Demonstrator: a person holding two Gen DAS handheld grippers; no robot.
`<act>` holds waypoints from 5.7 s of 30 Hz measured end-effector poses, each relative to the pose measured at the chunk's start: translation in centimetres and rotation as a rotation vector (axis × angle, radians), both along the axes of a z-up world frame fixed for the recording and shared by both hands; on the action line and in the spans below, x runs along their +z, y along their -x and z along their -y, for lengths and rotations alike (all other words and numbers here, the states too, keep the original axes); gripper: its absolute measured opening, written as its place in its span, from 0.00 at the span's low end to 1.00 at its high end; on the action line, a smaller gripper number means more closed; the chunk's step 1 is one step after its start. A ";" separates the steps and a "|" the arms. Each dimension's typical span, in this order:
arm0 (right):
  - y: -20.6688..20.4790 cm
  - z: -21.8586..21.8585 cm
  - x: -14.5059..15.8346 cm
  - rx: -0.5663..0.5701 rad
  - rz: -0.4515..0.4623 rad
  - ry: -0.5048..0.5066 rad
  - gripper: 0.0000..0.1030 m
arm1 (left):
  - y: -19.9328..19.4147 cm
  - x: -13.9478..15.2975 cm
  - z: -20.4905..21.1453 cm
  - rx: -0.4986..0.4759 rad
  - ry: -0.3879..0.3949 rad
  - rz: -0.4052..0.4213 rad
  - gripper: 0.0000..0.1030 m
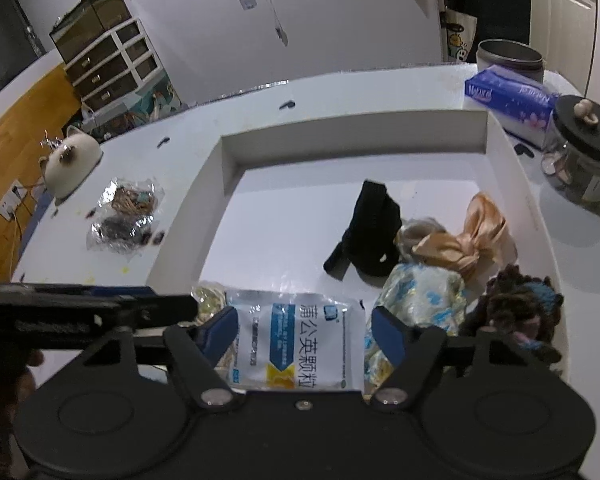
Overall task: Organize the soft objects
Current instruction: 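Lower the necklace bag and sachet into the tray and open both tools, then move both tools to the two bagged cords on the table, then grasp the dark cord bag with the left tool while the right tool grasps the tan cord bag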
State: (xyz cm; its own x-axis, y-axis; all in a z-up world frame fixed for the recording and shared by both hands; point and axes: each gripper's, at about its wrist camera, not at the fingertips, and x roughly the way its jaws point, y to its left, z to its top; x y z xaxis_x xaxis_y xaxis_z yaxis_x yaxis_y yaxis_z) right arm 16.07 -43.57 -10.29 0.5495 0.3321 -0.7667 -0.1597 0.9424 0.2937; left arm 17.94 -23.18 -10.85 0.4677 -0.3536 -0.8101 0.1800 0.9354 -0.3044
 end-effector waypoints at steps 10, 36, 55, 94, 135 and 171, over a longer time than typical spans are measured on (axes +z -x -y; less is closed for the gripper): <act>-1.0 -1.3 -2.6 0.059 -0.107 -0.007 0.33 | -0.2 -1.3 0.9 -0.050 -0.056 -0.044 0.56; 3.3 2.2 2.8 -0.105 0.076 0.075 0.65 | 2.2 2.3 -0.6 0.005 -0.030 0.062 0.88; 7.8 3.0 5.3 -0.209 0.222 0.147 1.00 | 5.7 4.2 -2.7 0.055 -0.024 0.190 1.00; 0.3 -17.7 4.3 -0.077 0.257 0.125 0.93 | 2.3 2.9 -22.0 0.152 0.017 0.211 1.00; -14.9 -28.6 -1.6 0.233 0.076 0.072 0.29 | -6.3 -3.1 -29.1 0.373 0.124 -0.012 1.00; -9.6 -27.3 -4.6 0.311 -0.043 0.169 0.29 | -4.4 -3.8 -29.1 0.059 -0.135 -0.024 0.43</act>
State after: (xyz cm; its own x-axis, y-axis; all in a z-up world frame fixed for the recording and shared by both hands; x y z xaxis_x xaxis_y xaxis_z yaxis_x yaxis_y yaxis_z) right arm 25.67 -16.30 -14.87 0.4079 0.3445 -0.8455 -0.4374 0.8866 0.1503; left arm 22.31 5.92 -14.69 0.4647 -0.2128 -0.8595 0.1178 0.9769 -0.1782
